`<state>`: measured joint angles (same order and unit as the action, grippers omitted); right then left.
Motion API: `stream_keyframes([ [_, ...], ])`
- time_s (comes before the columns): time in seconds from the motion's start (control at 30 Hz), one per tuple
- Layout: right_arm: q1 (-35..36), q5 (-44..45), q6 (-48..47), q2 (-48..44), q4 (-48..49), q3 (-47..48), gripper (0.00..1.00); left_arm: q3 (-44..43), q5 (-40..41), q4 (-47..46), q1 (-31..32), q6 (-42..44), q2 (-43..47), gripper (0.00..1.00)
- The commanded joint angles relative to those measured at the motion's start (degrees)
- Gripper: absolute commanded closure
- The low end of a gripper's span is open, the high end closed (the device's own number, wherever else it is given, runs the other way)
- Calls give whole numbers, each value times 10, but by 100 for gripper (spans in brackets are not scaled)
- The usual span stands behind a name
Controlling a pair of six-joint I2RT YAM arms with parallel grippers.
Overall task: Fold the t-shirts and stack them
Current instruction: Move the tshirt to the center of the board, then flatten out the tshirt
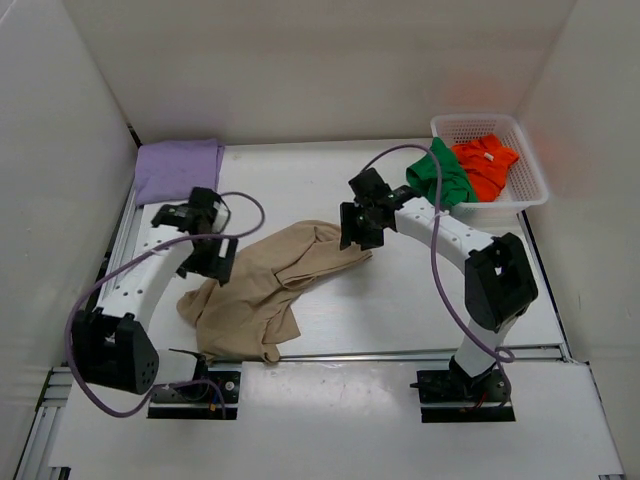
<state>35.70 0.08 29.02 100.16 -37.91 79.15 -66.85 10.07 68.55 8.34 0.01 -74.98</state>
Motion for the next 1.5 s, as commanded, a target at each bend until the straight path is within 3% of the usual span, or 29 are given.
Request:
stream_keyframes([
  [0.0,-4,-13,8,20,21,-8,39,39,7,3,65,0,-1,1],
  [0.3,-75,10,46,129,28,49,37,150,17,-61,122,0,-23,1],
  [0.47,-69,-9,18,227,-11,120,38,225,17,-128,142,0,-45,1],
  [0.53,-60,-16,18,241,-17,128,46,231,17,-142,142,0,-53,12],
  [0.57,-55,-16,18,241,-17,128,61,231,8,-142,142,0,-58,18],
  [0.67,-44,-69,13,246,-2,113,97,203,-5,-142,142,0,-58,61],
  [0.7,-44,-81,18,235,9,108,100,184,2,-142,142,0,-58,89],
  [0.77,-44,-109,24,178,36,73,100,153,48,-137,142,0,-39,90],
  [0.87,-65,-120,38,58,85,30,100,27,116,-132,120,0,-5,90],
  [1.0,-78,-90,21,-101,90,38,100,-146,123,-96,95,0,23,90],
  [1.13,-84,-33,-13,-265,90,54,100,-246,116,-70,120,0,48,90],
  [1.47,-78,30,-55,-483,133,66,100,-335,109,-39,132,0,85,88],
])
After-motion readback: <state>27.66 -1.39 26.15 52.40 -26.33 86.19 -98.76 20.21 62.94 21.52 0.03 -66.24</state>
